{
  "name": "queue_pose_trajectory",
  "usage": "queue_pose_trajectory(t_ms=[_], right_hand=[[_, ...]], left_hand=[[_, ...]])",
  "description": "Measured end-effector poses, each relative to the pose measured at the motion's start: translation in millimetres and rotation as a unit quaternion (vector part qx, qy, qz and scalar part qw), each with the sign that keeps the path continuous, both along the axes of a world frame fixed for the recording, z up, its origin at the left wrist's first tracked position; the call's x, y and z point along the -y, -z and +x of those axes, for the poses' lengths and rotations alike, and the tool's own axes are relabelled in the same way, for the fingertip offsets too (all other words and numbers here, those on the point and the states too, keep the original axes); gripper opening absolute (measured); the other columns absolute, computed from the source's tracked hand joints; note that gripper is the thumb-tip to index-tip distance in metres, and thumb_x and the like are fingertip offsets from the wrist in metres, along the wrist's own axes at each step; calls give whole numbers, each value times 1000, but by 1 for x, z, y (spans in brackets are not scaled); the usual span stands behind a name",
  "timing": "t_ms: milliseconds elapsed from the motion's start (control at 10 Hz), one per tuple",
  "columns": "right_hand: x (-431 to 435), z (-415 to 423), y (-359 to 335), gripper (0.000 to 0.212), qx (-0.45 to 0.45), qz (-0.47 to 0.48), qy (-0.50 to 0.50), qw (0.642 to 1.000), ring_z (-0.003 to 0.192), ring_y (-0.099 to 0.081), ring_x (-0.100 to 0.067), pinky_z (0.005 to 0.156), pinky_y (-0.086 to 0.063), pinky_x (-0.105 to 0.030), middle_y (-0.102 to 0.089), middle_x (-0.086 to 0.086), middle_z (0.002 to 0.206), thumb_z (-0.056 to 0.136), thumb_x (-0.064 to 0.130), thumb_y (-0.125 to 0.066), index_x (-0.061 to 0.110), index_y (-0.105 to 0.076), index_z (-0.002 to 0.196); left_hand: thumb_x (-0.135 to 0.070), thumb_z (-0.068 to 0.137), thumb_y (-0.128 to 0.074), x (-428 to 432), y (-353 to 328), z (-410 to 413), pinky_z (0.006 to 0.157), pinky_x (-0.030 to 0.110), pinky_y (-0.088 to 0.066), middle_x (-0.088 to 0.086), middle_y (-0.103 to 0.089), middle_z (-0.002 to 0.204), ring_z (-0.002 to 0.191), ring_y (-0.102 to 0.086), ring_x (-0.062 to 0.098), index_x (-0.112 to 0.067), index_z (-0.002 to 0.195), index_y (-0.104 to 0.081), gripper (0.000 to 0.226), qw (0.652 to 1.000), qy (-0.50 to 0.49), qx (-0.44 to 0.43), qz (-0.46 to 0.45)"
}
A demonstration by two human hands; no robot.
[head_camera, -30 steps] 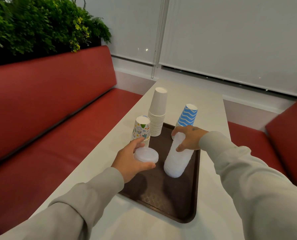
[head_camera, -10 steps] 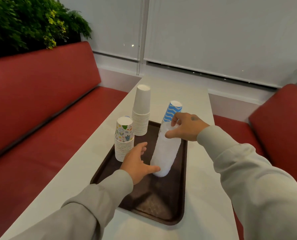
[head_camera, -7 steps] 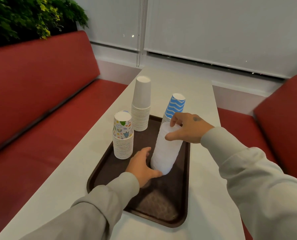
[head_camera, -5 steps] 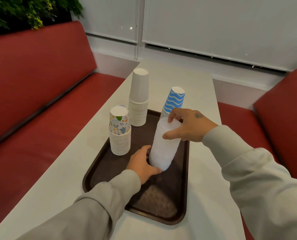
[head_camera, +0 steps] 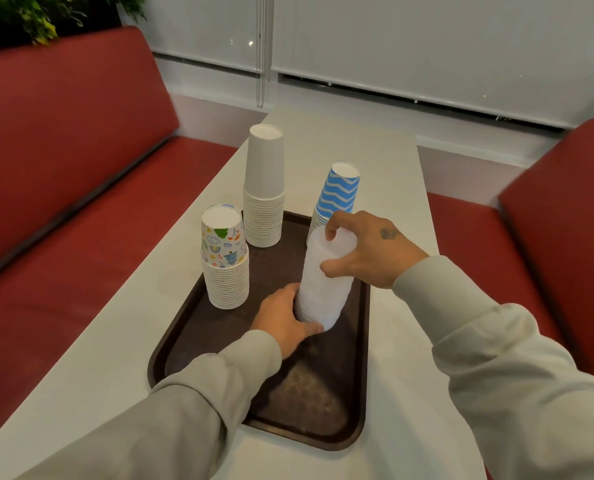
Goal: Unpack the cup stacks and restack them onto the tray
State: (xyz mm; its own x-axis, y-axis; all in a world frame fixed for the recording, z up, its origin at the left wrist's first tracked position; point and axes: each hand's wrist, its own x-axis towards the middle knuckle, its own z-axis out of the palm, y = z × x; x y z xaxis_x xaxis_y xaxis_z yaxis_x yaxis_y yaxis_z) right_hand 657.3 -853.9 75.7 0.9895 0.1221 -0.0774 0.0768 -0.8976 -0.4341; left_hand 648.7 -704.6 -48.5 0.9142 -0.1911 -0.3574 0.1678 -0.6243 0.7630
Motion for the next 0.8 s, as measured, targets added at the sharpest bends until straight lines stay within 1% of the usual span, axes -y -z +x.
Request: queue_pose_trajectory(t_ms=[200,300,400,500,600,700,800], right_hand=[[-4,-2,1,48,5,-9,-7,1000,105,-46,-21,81,-44,-26,-49,-1,121,80,38,-79,26,-49,115],[-3,-3,1,46,5,0,0,1000,103,-46,-19,79,-41,-26,-49,1,120,81,37,-79,26,-49,114],[-1,-3,1,48,-3,-4,5,1000,103,-46,-20,80,-41,-26,-47,2,120,80,37,-79,27,-46,114],[0,-3,1,51,-3,3,15,1000,104,-48,-21,79,-41,-27,-48,1,121,79,42,-79,28,-45,115],[2,-2,1,56,1,12,24,1000,106,-50,-23,79,-44,-29,-51,0,125,78,46,-79,28,-44,118],[2,-4,-1,67,-3,42,40,998,105,-55,-25,80,-48,-31,-51,0,127,77,47,-80,29,-38,126],[3,-6,-7,79,4,62,62,996,110,-54,-22,85,-45,-31,-48,1,135,76,50,-81,33,-33,136]], left_hand=[[-25,81,-82,-1,-2,0,113,47,-39,-3,-51,144,134,-48,24,-26,144,-43,75,1000,1,-1,-6],[-24,80,-83,-2,-1,-1,113,47,-40,-3,-52,143,133,-49,24,-26,144,-43,75,1000,-2,-1,-9],[-23,79,-84,-4,-1,0,112,45,-41,-3,-53,142,131,-50,23,-25,145,-44,78,1000,0,-6,-11],[-23,76,-86,-7,-4,2,113,46,-42,-2,-52,144,132,-50,23,-24,148,-41,85,1000,1,-11,-9],[-24,75,-87,-11,-6,4,112,46,-43,0,-51,145,133,-50,23,-23,152,-35,92,1000,7,-12,-2],[-24,75,-88,-18,-14,3,110,43,-45,0,-50,147,132,-51,22,-23,152,-34,94,1000,3,1,-5],[-25,75,-87,-24,-27,4,108,37,-47,0,-52,144,129,-53,18,-23,151,-36,93,999,-4,35,-17]])
